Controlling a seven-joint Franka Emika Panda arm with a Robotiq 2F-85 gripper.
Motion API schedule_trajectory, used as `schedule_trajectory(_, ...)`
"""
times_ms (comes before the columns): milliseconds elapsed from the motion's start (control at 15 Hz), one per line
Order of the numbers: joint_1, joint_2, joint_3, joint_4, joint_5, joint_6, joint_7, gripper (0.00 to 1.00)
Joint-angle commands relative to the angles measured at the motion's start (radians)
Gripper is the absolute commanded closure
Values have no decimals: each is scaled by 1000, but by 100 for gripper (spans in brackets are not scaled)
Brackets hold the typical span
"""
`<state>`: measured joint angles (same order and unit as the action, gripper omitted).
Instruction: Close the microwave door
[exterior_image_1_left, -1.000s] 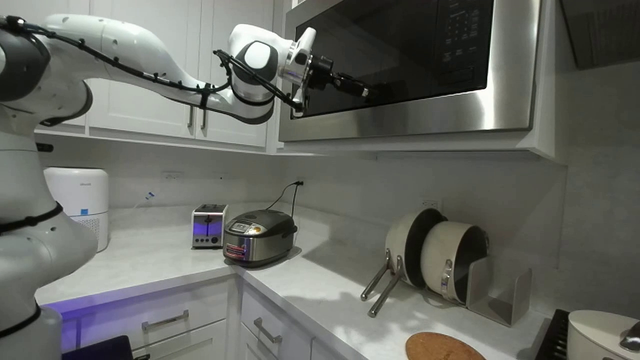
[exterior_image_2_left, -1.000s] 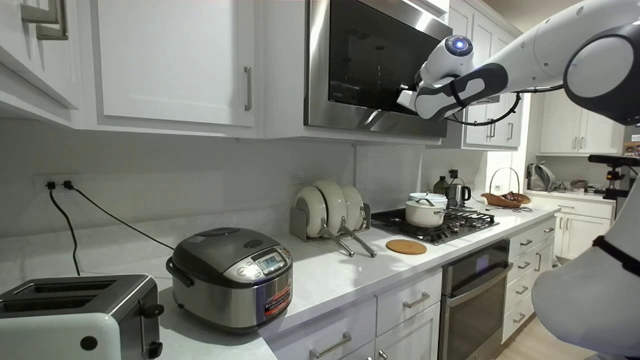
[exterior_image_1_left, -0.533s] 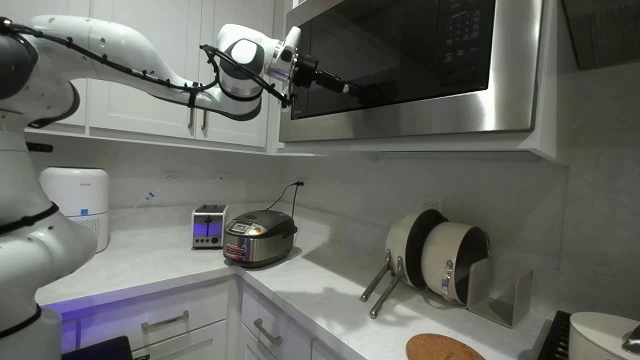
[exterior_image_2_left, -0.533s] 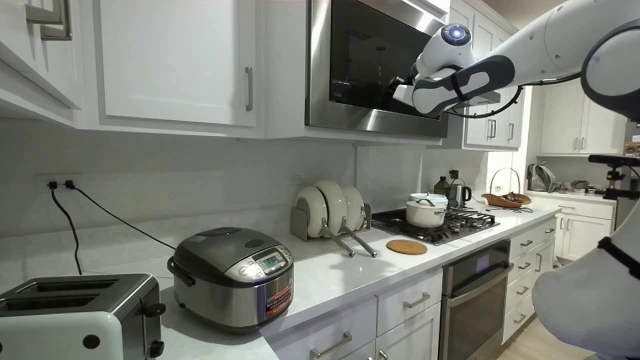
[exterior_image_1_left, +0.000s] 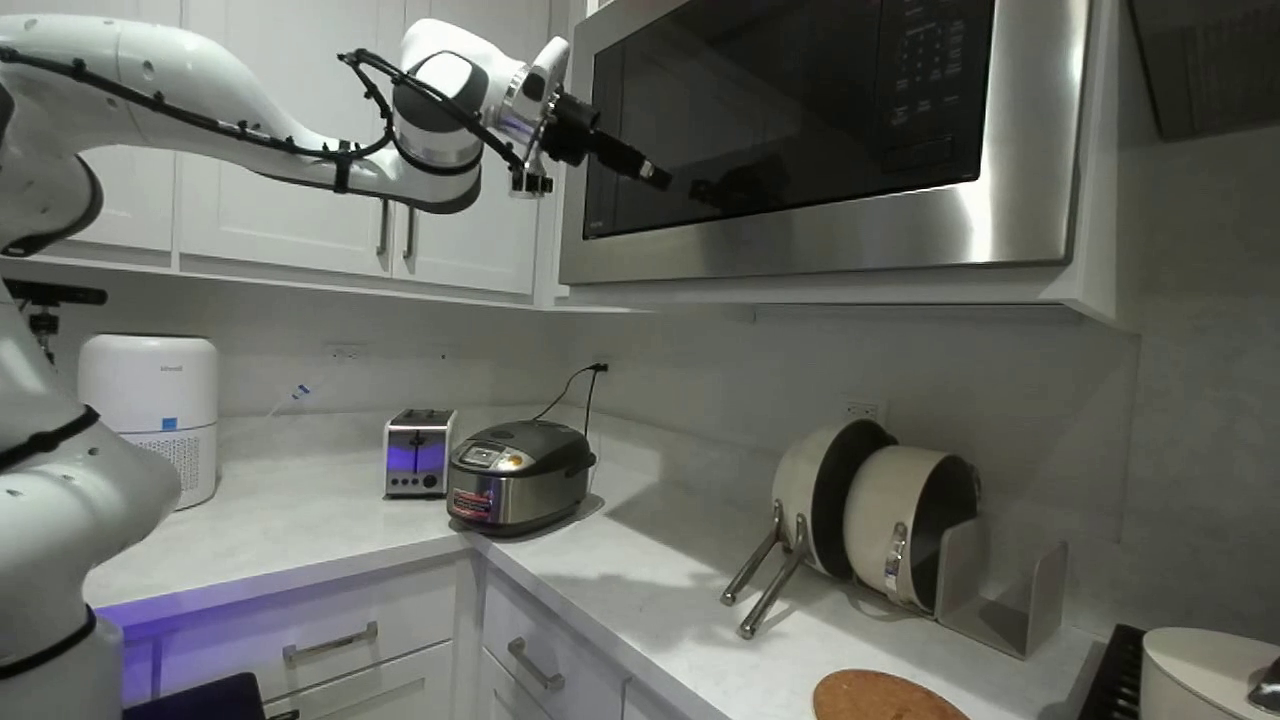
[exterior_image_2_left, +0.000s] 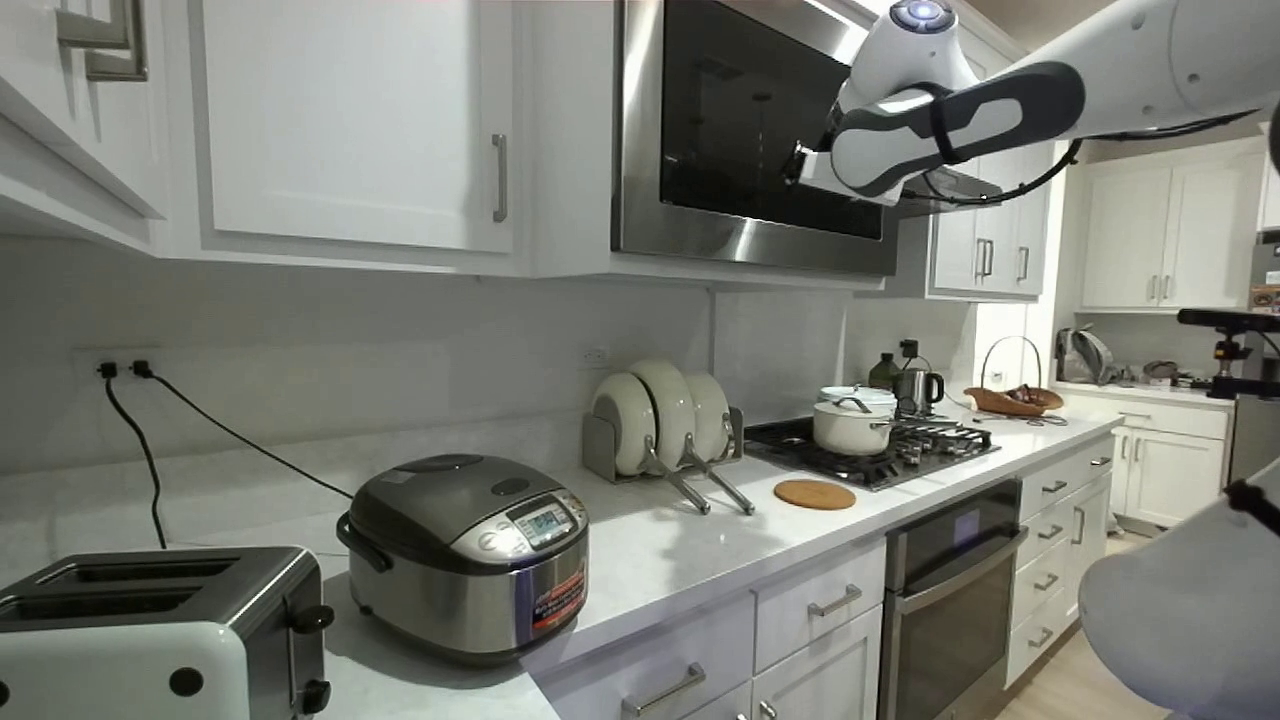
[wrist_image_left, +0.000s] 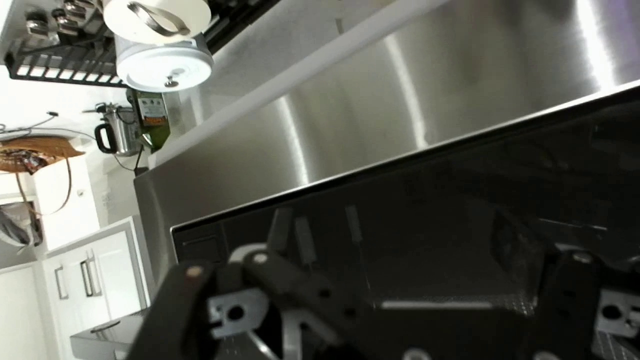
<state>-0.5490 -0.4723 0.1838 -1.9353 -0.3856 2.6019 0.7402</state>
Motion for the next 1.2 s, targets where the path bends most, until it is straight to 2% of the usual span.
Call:
schedule_trajectory(0,175,-78,-123,-32,96,-180,-189,0)
schedule_trajectory(133,231,-111,-162,-24,140,-290,-270,0)
schedule_trajectory(400,282,-167,-196,-5,189,-478,-348,0)
schedule_trajectory(467,258,-135,-184,0,159,-415,-310,0)
schedule_trajectory(1133,261,-136,-186,-1,161,-426,-312,0)
